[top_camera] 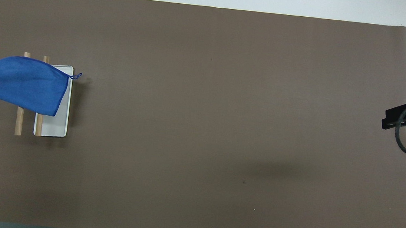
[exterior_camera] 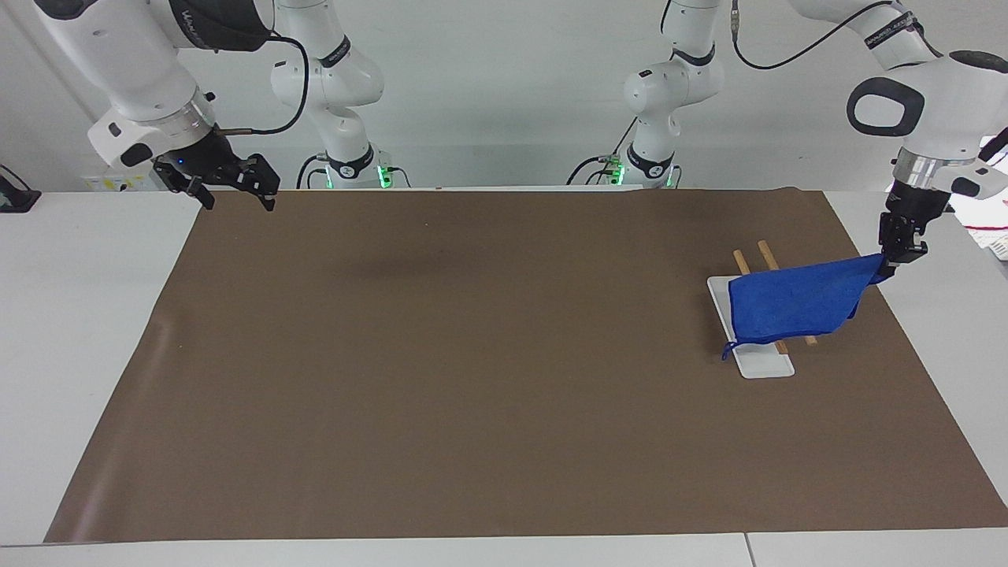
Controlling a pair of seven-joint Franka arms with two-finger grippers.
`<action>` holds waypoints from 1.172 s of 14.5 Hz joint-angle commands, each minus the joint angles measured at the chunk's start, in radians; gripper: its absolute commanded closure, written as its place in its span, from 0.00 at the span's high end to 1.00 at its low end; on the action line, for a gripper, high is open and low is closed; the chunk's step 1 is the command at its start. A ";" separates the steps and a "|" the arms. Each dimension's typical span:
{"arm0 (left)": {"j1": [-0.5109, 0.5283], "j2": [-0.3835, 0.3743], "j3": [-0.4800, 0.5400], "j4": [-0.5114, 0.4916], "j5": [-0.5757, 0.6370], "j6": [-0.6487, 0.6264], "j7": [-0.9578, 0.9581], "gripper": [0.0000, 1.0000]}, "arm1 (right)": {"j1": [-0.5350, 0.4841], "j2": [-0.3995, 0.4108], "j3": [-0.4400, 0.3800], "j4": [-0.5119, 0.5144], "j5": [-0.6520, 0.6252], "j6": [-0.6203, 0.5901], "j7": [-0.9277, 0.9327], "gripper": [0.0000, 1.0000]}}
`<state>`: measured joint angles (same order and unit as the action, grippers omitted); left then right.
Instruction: Right arm passes towel to left arm to hang
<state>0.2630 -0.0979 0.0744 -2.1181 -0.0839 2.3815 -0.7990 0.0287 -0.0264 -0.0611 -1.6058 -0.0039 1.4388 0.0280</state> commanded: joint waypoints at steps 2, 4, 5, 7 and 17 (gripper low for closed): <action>-0.025 -0.017 -0.008 -0.034 0.018 0.010 -0.017 0.19 | -0.004 -0.003 0.003 -0.023 -0.013 0.018 -0.031 1.00; -0.037 -0.019 -0.008 -0.039 0.018 0.008 -0.006 1.00 | -0.012 -0.003 0.003 -0.026 -0.013 0.018 -0.031 1.00; -0.036 -0.019 -0.008 -0.037 0.018 0.008 -0.003 1.00 | -0.018 -0.004 0.001 -0.028 -0.013 0.017 -0.031 1.00; -0.037 -0.016 -0.008 -0.031 0.018 0.007 0.004 1.00 | -0.030 -0.004 0.000 -0.028 -0.013 0.017 -0.031 1.00; -0.178 0.004 -0.019 0.061 0.020 -0.073 0.501 1.00 | -0.029 -0.003 0.000 -0.029 -0.016 0.038 -0.029 1.00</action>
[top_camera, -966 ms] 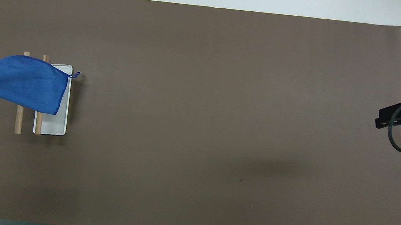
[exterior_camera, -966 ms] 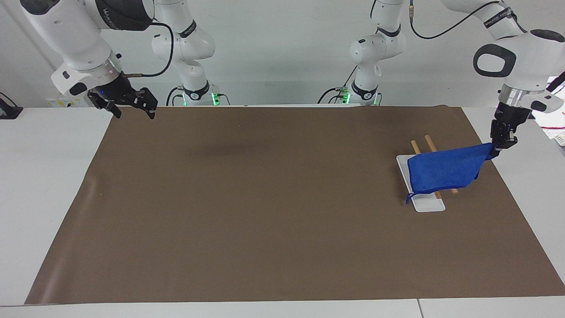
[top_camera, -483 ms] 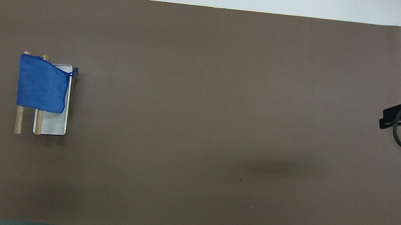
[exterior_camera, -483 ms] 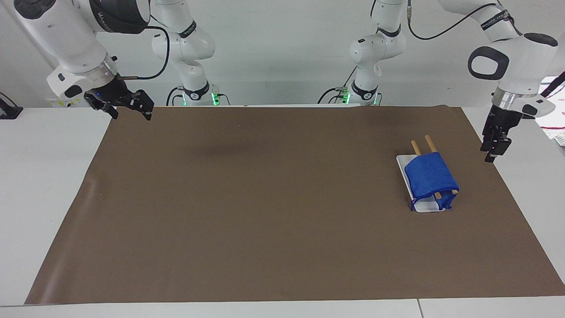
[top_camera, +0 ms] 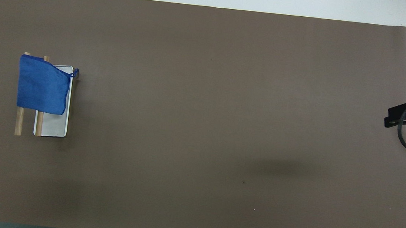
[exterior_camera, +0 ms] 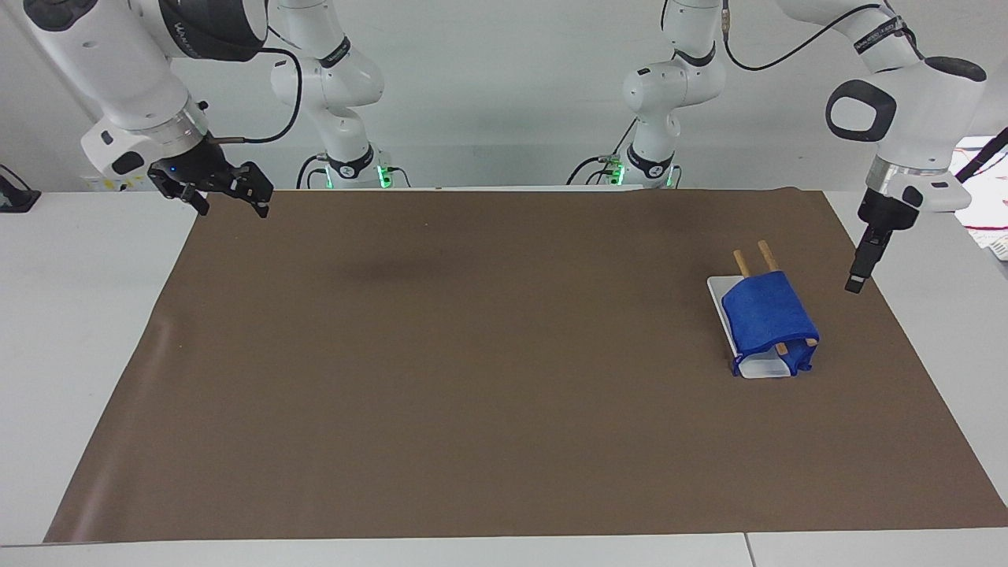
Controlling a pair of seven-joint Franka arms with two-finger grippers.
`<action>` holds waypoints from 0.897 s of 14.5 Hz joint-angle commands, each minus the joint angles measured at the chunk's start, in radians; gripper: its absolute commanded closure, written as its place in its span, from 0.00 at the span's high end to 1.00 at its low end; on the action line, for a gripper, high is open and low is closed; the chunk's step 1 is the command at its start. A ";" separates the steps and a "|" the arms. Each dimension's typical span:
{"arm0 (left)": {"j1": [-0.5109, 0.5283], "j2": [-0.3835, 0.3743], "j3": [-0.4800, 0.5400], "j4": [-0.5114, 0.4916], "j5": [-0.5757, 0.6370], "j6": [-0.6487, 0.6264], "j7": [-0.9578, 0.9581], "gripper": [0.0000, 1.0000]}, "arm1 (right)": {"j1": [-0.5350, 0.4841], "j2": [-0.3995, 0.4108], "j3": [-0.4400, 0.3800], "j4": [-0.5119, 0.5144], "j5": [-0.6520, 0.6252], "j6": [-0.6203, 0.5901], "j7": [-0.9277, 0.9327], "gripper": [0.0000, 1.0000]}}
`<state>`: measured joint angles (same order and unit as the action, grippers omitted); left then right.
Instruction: Right arm passes towel to left arm to hang
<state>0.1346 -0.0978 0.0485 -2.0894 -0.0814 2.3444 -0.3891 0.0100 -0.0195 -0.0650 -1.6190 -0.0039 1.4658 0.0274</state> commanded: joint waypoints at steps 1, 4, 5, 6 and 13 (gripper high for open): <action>-0.078 0.012 0.008 0.052 0.017 -0.060 0.134 1.00 | -0.012 -0.010 0.004 -0.016 -0.016 0.011 -0.029 1.00; -0.139 0.078 0.008 0.220 0.017 -0.231 0.292 1.00 | -0.012 -0.010 0.004 -0.015 -0.022 0.016 -0.030 1.00; -0.150 0.105 0.008 0.285 0.017 -0.297 0.320 1.00 | -0.012 -0.010 0.004 -0.015 -0.025 0.016 -0.032 1.00; -0.154 0.122 0.007 0.343 0.018 -0.365 0.334 1.00 | -0.013 -0.010 0.004 -0.015 -0.025 0.016 -0.034 1.00; -0.174 0.135 0.008 0.506 0.026 -0.701 0.461 1.00 | -0.012 -0.008 0.004 -0.013 -0.022 0.019 -0.029 1.00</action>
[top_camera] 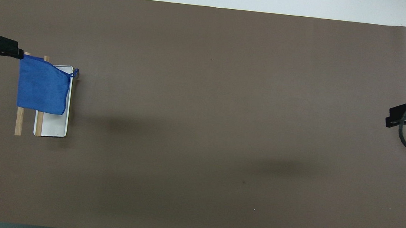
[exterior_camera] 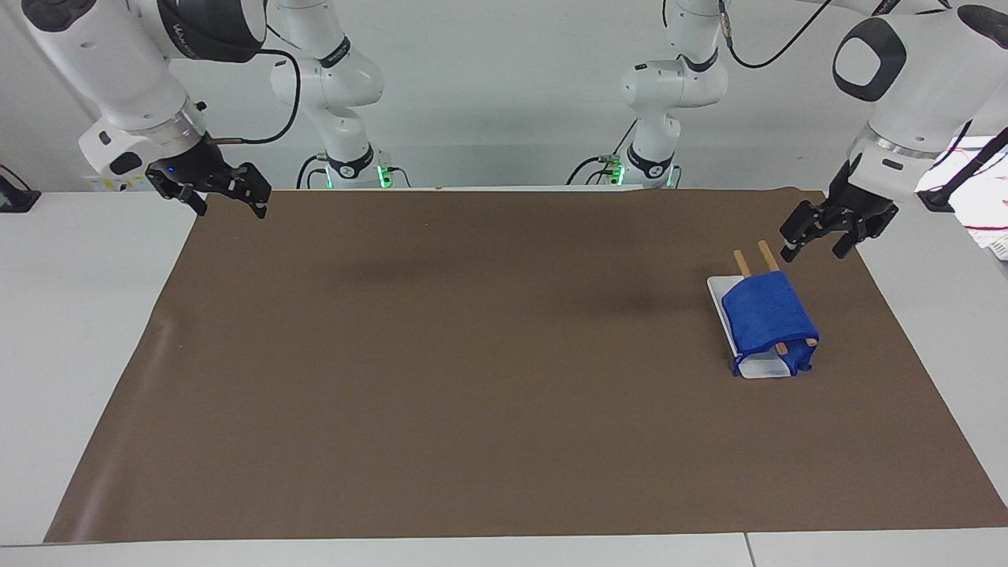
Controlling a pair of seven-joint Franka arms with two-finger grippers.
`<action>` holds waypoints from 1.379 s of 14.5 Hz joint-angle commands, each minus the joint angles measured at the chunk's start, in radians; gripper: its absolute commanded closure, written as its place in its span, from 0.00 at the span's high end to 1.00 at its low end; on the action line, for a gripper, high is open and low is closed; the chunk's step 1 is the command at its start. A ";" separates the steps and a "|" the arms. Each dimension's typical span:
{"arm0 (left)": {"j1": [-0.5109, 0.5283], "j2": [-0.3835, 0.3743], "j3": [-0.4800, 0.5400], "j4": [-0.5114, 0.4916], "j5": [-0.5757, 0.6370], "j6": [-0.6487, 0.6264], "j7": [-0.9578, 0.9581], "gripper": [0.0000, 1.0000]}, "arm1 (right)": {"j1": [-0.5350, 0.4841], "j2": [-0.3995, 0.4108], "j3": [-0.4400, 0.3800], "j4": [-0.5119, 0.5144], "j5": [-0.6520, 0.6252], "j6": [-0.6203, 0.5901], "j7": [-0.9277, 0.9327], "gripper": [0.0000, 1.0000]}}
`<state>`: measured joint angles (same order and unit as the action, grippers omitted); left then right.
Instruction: Right arm passes towel to left arm to hang
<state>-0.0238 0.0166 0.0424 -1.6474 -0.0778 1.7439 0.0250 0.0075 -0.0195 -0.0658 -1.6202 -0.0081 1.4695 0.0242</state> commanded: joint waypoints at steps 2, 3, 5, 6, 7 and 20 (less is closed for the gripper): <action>-0.012 0.011 0.016 0.075 0.021 -0.164 0.070 1.00 | -0.009 -0.008 0.004 -0.012 -0.018 0.012 -0.027 1.00; -0.013 0.000 0.016 0.063 0.021 -0.175 0.075 1.00 | -0.009 -0.010 0.004 -0.012 -0.018 0.009 -0.027 1.00; -0.013 -0.030 0.017 0.029 0.021 -0.182 0.076 1.00 | -0.009 -0.008 0.004 -0.012 -0.018 0.012 -0.027 1.00; -0.013 -0.053 0.017 -0.003 0.021 -0.176 0.082 1.00 | -0.009 -0.008 0.004 -0.010 -0.018 0.014 -0.027 1.00; -0.012 -0.067 0.016 -0.018 0.023 -0.173 0.082 1.00 | -0.009 -0.008 0.004 -0.009 -0.018 0.015 -0.027 1.00; -0.019 -0.066 0.014 -0.020 0.081 -0.136 0.075 1.00 | -0.008 -0.011 0.004 -0.012 -0.010 0.008 -0.026 1.00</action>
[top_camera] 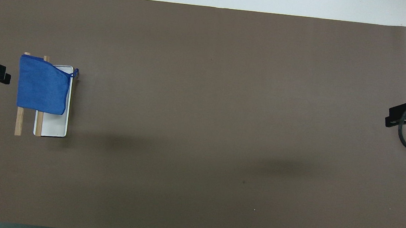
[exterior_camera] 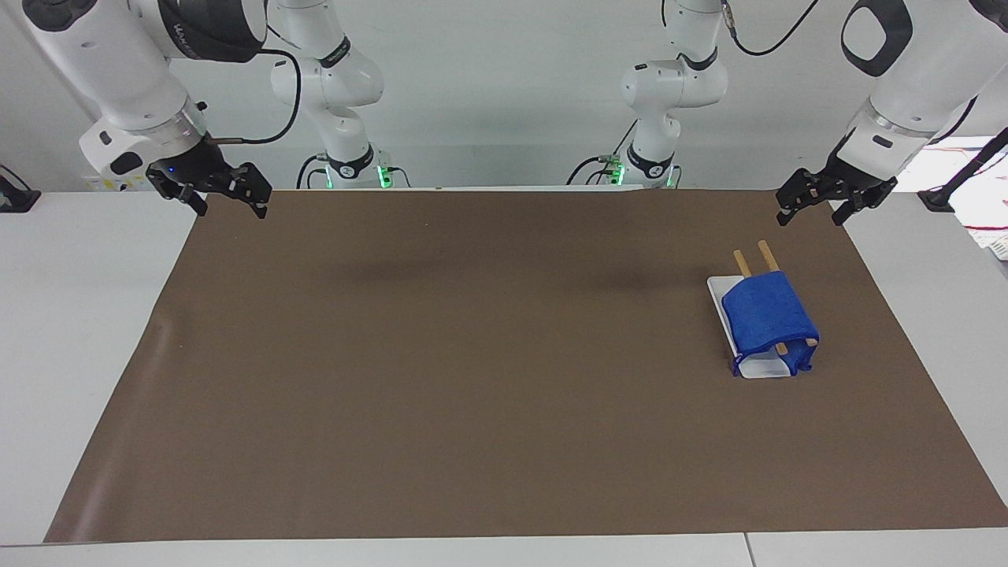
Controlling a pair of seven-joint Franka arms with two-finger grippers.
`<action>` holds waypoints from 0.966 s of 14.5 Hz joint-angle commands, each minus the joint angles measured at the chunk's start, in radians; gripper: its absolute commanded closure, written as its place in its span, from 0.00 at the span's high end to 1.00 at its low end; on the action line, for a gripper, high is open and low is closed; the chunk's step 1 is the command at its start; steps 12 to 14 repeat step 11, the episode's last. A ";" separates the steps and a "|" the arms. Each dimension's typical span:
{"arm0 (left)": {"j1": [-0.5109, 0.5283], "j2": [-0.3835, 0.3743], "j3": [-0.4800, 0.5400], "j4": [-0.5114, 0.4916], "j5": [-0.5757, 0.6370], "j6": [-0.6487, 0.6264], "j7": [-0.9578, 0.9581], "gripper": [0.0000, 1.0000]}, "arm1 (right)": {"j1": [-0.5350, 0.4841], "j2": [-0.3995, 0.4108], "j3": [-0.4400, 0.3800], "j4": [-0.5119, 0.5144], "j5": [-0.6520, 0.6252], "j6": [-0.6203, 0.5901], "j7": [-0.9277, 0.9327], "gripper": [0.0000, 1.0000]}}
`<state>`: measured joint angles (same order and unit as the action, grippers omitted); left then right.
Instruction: Right arm passes towel to left arm to hang
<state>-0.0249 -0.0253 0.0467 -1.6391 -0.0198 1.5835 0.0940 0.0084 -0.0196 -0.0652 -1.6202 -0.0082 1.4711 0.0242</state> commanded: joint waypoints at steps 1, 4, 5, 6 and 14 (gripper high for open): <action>-0.018 -0.024 0.010 -0.028 0.023 0.024 0.007 1.00 | -0.008 -0.013 0.005 -0.012 -0.010 0.008 -0.027 1.00; -0.016 -0.024 0.010 -0.033 0.023 0.035 0.007 1.00 | -0.008 -0.013 0.005 -0.012 -0.010 0.011 -0.029 1.00; -0.016 -0.025 0.010 -0.037 0.023 0.036 0.007 1.00 | -0.008 -0.013 0.005 -0.012 -0.010 0.012 -0.029 1.00; -0.016 -0.025 0.010 -0.039 0.023 0.039 0.007 1.00 | -0.008 -0.013 0.005 -0.012 -0.010 0.014 -0.027 1.00; -0.016 -0.031 0.010 -0.048 0.023 0.041 0.007 1.00 | -0.007 -0.013 0.005 -0.010 -0.010 0.014 -0.029 1.00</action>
